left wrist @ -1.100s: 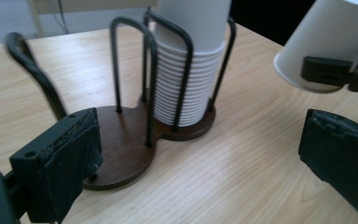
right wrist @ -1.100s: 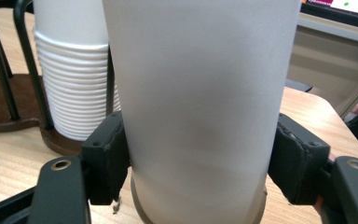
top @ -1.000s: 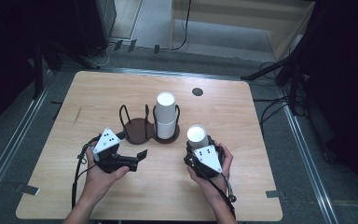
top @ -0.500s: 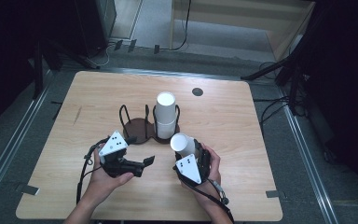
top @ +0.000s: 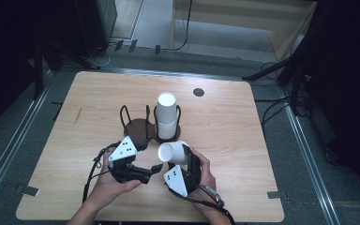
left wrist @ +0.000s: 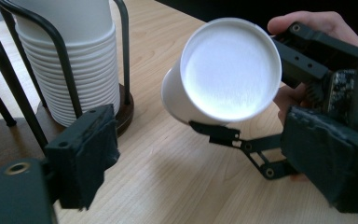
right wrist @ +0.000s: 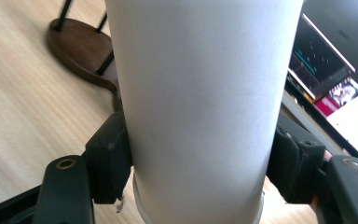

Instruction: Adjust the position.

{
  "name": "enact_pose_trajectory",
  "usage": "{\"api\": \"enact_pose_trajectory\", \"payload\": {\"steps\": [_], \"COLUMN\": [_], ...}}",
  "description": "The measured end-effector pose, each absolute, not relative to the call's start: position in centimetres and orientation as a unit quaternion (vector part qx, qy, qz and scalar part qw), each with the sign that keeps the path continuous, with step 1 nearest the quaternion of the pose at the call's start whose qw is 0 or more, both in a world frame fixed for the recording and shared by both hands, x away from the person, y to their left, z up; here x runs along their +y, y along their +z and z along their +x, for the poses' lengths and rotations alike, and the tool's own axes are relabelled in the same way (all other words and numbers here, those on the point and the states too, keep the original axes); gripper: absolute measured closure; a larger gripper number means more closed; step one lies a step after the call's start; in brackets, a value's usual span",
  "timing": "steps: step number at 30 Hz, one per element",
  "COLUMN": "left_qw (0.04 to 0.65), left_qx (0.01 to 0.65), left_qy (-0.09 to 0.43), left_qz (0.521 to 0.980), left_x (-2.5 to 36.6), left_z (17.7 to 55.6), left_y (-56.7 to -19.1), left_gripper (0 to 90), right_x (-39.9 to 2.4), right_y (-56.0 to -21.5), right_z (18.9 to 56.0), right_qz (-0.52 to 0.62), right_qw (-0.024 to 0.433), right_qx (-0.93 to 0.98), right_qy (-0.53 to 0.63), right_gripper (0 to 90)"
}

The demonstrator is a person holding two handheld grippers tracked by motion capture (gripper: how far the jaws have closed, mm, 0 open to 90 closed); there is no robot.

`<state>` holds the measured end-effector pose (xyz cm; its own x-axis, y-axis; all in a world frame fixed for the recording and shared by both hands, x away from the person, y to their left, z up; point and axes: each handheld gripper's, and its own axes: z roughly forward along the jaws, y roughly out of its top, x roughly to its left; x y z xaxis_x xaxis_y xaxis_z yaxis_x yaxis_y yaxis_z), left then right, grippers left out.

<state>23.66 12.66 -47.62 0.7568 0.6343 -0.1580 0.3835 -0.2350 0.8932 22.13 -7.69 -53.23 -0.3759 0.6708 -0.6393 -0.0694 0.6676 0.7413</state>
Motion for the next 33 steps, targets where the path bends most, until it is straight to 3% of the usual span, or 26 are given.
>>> {"api": "enact_pose_trajectory", "payload": {"steps": [19, 23, 26, 33], "left_qw": [0.498, 0.494, 0.494, 0.496], "left_qx": [0.302, 0.3, 0.294, 0.302], "left_qy": [0.104, 0.102, 0.112, 0.106], "left_qz": [0.806, 0.81, 0.81, 0.807], "left_x": [11.7, 11.7, 11.6, 12.0], "left_z": [23.5, 23.5, 23.3, 23.6], "left_y": [-48.1, -48.2, -48.2, -48.5], "left_gripper": [15.2, 20.9, 30.3, 33.6], "right_x": [-6.3, -6.2, -6.2, -6.1], "right_y": [-54.1, -54.0, -54.1, -54.4], "right_z": [20.9, 20.8, 20.7, 20.9], "right_qz": [0.118, 0.11, 0.102, 0.1], "right_qw": [0.538, 0.537, 0.535, 0.534], "right_qx": [0.766, 0.766, 0.769, 0.775], "right_qy": [0.332, 0.337, 0.335, 0.322], "right_gripper": [31.9, 31.8, 31.1, 24.5]}}
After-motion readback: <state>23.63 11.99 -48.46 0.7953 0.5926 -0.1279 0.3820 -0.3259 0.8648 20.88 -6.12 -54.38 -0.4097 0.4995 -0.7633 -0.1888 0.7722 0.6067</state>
